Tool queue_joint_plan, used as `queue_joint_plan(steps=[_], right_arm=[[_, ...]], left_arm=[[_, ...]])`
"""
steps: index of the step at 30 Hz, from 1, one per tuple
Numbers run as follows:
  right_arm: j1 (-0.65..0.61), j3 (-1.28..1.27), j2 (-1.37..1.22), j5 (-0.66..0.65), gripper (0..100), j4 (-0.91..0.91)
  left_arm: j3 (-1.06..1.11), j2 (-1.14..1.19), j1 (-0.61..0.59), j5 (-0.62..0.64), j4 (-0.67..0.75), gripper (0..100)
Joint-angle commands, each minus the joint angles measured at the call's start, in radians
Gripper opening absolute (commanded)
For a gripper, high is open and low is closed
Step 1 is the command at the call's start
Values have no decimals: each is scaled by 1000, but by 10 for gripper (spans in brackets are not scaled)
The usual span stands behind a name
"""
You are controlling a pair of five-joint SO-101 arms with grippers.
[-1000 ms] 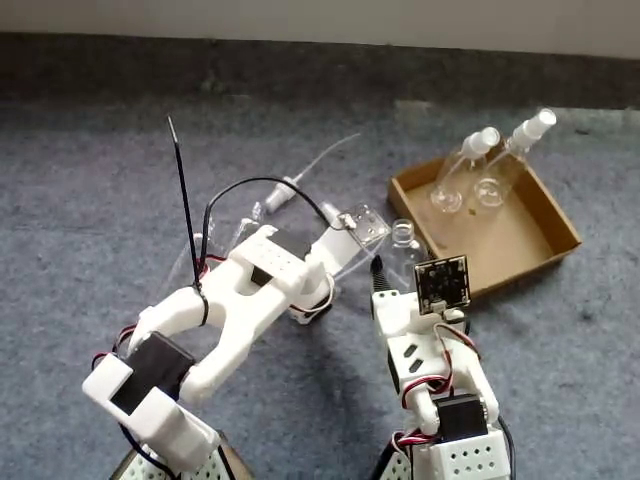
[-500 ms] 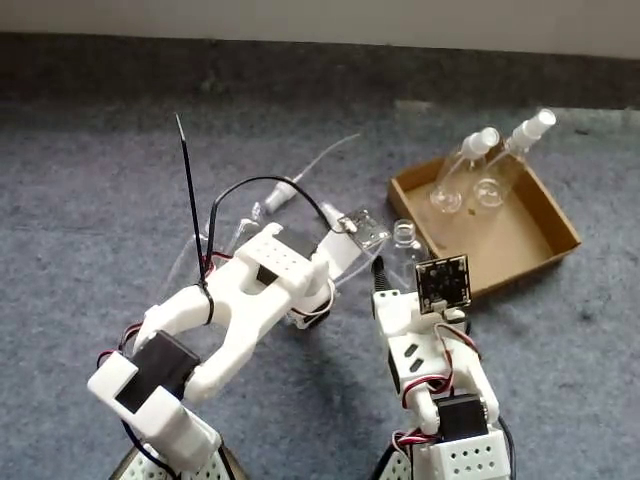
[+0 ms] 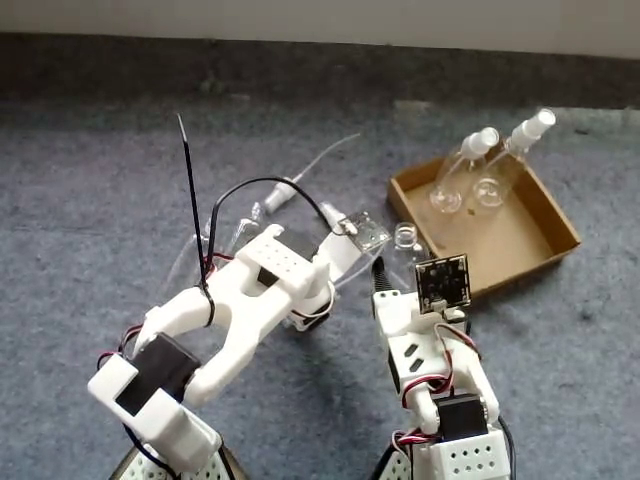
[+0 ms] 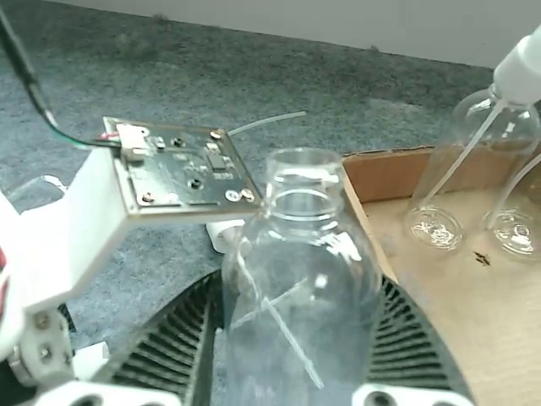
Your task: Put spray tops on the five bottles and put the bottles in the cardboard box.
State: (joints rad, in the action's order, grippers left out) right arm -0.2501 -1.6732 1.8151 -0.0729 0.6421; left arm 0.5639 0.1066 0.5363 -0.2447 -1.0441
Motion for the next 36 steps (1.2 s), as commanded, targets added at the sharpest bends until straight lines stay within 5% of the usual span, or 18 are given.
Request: queue_joint_plan(steps=[1,11,19,30,36], right_arm=[[7,-96,22,0,145,-28],[7,-96,22,0,145,-28],[7,-96,22,0,145,-28],[7,-96,22,0,145,-28],[7,-96,22,0,145,-28]], left_arm=[[7,-97,45,-11,-78,13],[15,-418,36,-31,-276,15],[16,-466,-148,-624,-416,14],[10,-467,-397,-677,-440,14],[7,-467,-524,-1020,-482,14]])
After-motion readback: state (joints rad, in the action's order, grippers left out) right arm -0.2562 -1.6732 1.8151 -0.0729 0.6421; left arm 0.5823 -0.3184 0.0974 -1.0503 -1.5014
